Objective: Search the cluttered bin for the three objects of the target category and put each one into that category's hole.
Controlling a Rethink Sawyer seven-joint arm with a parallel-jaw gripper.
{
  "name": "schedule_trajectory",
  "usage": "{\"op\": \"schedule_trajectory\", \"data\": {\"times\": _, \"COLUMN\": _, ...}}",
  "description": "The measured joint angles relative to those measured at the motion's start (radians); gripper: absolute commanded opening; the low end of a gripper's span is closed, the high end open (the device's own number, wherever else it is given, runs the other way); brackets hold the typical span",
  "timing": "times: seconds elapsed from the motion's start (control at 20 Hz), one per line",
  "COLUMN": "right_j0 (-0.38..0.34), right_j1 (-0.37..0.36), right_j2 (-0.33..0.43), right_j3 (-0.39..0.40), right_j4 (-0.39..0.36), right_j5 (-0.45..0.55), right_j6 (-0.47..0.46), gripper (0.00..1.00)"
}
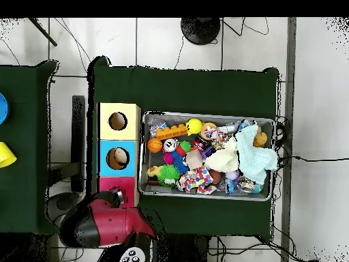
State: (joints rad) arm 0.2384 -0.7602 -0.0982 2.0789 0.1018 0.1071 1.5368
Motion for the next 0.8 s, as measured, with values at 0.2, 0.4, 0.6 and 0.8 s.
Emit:
{"op": "schedule_trajectory", "data": {"times": 0.2, "right_j0": 0.000, "right_j1": -0.040, "right_j2": 0.000, "right_j3": 0.000, "right_j4": 0.000, "right_j5": 0.071, "right_j6": 0.000, "gripper": 0.00}}
{"op": "schedule_trajectory", "data": {"times": 0.4, "right_j0": 0.000, "right_j1": -0.091, "right_j2": 0.000, "right_j3": 0.000, "right_j4": 0.000, "right_j5": 0.170, "right_j6": 0.000, "gripper": 0.00}}
{"op": "schedule_trajectory", "data": {"times": 0.6, "right_j0": 0.000, "right_j1": -0.115, "right_j2": 0.000, "right_j3": 0.000, "right_j4": -0.001, "right_j5": 0.212, "right_j6": 0.000, "gripper": 0.00}}
{"op": "schedule_trajectory", "data": {"times": 0.8, "right_j0": 0.000, "right_j1": -0.124, "right_j2": 0.000, "right_j3": -0.001, "right_j4": -0.001, "right_j5": 0.214, "right_j6": 0.000, "gripper": 0.00}}
